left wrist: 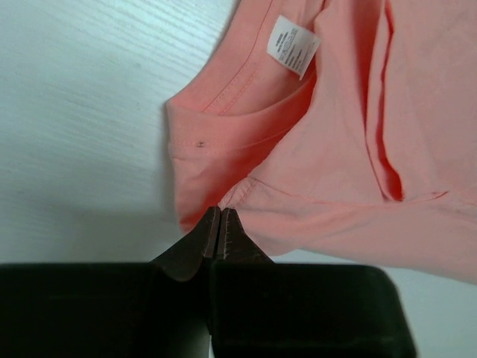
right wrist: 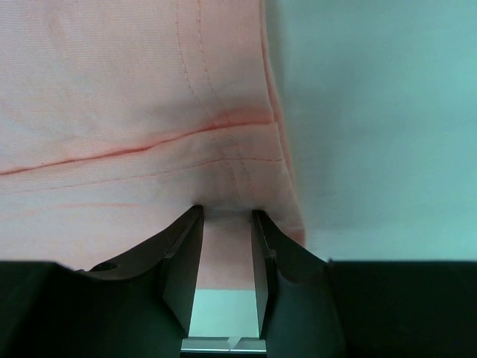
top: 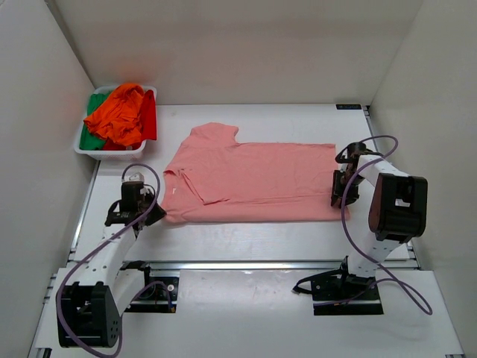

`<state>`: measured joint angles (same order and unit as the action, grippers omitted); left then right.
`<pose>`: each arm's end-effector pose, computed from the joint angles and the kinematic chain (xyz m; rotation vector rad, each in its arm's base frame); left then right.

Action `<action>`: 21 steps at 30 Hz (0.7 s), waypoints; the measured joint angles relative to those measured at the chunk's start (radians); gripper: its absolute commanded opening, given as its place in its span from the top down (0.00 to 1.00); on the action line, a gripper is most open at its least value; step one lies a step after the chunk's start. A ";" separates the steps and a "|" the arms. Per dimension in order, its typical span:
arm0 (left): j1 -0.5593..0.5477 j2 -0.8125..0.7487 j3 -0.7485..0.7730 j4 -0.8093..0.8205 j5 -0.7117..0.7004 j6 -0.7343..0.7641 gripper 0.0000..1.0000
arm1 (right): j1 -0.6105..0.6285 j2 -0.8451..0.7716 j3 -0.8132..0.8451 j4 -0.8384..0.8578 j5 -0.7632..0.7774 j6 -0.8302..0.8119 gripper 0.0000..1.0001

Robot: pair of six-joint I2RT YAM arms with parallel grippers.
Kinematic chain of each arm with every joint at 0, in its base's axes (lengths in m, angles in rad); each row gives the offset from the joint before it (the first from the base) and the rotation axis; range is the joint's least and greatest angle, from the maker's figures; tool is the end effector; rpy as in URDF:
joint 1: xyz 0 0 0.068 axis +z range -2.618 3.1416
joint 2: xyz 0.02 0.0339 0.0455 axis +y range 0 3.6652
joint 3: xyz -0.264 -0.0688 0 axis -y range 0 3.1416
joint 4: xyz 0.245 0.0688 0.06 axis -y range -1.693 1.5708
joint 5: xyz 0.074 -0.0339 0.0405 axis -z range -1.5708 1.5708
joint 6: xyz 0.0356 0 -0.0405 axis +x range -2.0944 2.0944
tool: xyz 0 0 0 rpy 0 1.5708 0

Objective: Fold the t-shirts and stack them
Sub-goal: Fold the flattened tshirt in 1/3 of the way

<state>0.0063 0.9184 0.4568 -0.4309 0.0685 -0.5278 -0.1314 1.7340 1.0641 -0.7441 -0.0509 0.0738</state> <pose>0.1745 -0.0013 0.1826 -0.6270 2.4056 -0.3084 0.3069 -0.0387 0.1607 0.2995 2.9676 0.0691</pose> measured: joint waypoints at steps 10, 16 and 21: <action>0.009 0.015 0.017 -0.066 -0.023 0.017 0.60 | -0.025 -0.042 -0.050 0.054 0.003 -0.027 0.70; 0.015 -0.011 0.018 -0.007 -0.043 -0.039 0.55 | -0.020 -0.055 -0.065 0.070 0.009 -0.031 0.69; 0.013 0.138 0.021 0.031 -0.027 -0.076 0.61 | -0.012 -0.059 -0.070 0.073 0.020 -0.038 0.70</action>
<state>0.0196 1.0561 0.4778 -0.3996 0.0414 -0.6037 -0.1432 1.6749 0.9943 -0.6712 -0.0307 0.0357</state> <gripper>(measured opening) 0.405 0.304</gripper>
